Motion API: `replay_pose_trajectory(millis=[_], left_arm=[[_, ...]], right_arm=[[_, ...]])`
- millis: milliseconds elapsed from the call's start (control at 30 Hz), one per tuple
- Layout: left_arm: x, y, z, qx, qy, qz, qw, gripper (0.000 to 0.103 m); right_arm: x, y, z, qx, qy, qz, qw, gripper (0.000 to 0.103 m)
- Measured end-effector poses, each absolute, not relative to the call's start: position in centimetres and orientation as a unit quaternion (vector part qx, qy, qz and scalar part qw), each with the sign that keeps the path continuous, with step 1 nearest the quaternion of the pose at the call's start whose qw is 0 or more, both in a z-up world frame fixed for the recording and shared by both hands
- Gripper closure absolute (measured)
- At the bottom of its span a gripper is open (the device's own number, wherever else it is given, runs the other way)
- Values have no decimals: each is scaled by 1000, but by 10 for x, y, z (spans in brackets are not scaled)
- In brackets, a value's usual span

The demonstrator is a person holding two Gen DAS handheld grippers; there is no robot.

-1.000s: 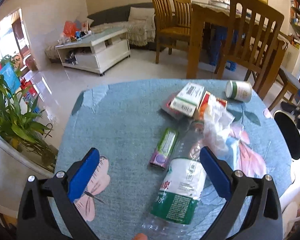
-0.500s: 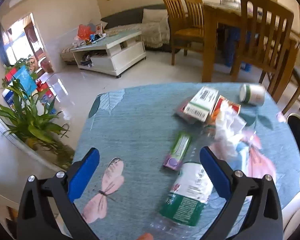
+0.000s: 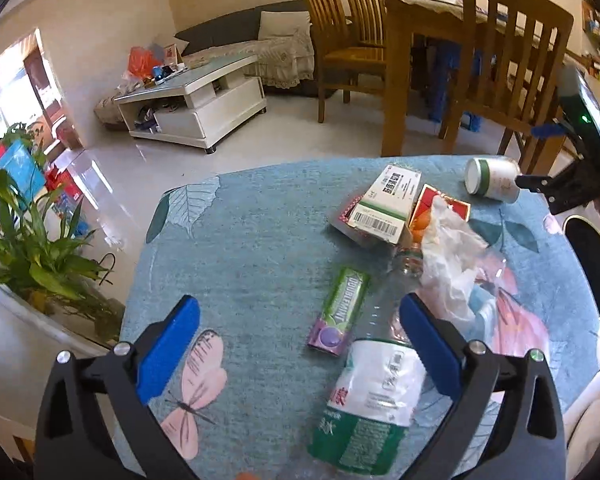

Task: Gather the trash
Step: 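Grasp the white paper cup with the right tool while the left tool grasps the water bottle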

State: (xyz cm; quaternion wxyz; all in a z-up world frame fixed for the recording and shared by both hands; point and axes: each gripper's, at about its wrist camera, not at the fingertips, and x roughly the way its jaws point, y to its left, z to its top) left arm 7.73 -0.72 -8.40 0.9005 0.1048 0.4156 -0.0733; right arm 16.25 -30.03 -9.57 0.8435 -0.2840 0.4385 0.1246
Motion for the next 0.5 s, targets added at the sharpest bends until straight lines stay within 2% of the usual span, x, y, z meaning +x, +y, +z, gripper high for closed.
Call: replay_pose_trajectory(millis=[100,167,200,367,500], left_arm=[[81,-11,-92,122,421,-61,897,3],[83,-14,-98,129,429,-76,891,3],[83,-14,-100,131,432,-85,888,3],[82,-19,-114,163,448,-115,871,3],[83,-15,-118,150,462,-130,865,3]], right_arm=[[180,-295,-119,-310,472,160,810,5],[188,-292,-137,-336,495,164,784,30],[194,-293,-146,-337,509,168,774,34],[205,-292,-151,-331,514,198,766,35],[211,-296,-150,-319,524,214,760,38]])
